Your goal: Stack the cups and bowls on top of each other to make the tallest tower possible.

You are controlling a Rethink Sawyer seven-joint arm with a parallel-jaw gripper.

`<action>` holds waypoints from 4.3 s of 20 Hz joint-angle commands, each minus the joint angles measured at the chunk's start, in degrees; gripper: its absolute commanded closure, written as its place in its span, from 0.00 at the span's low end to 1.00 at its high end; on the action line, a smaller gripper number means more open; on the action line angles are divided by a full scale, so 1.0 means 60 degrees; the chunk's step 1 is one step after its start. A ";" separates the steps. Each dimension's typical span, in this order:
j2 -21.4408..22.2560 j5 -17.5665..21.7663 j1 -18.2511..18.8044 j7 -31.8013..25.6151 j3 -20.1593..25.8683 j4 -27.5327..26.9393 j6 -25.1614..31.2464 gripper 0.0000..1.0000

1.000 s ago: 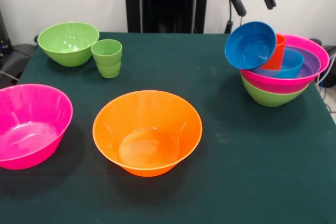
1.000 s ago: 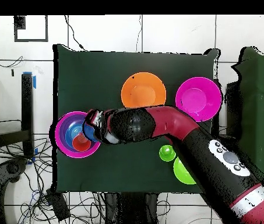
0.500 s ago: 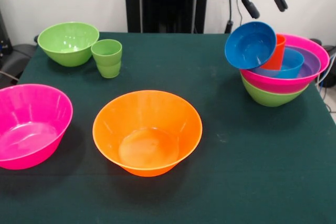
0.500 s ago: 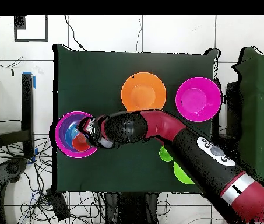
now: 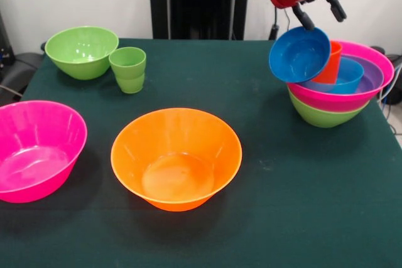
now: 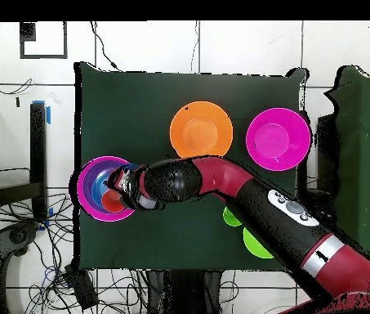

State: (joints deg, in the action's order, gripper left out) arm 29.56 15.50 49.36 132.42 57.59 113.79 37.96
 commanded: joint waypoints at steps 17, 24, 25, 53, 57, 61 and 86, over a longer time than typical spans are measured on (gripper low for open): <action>-0.0651 0.0968 -0.0309 -0.1337 -0.0554 -0.0875 -0.0271 0.00; -0.1012 0.1197 -0.0410 -0.1323 -0.0720 -0.1084 -0.0629 0.00; -0.1024 0.1219 -0.0402 -0.1301 -0.0711 -0.1086 -0.0636 0.00; -0.0787 0.1856 -0.0560 -0.0439 -0.0856 -0.0960 -0.1562 1.00; 0.0322 0.1679 -0.0436 -0.0109 -0.0734 -0.0579 -0.1293 1.00; 0.1966 0.1150 -0.0077 0.0129 -0.0513 0.0030 -0.0549 1.00; 0.5854 -0.0322 -0.2394 0.3041 -0.3749 0.1849 -0.1368 1.00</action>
State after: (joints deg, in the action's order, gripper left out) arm 64.13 13.53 39.78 134.31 43.42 118.37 31.49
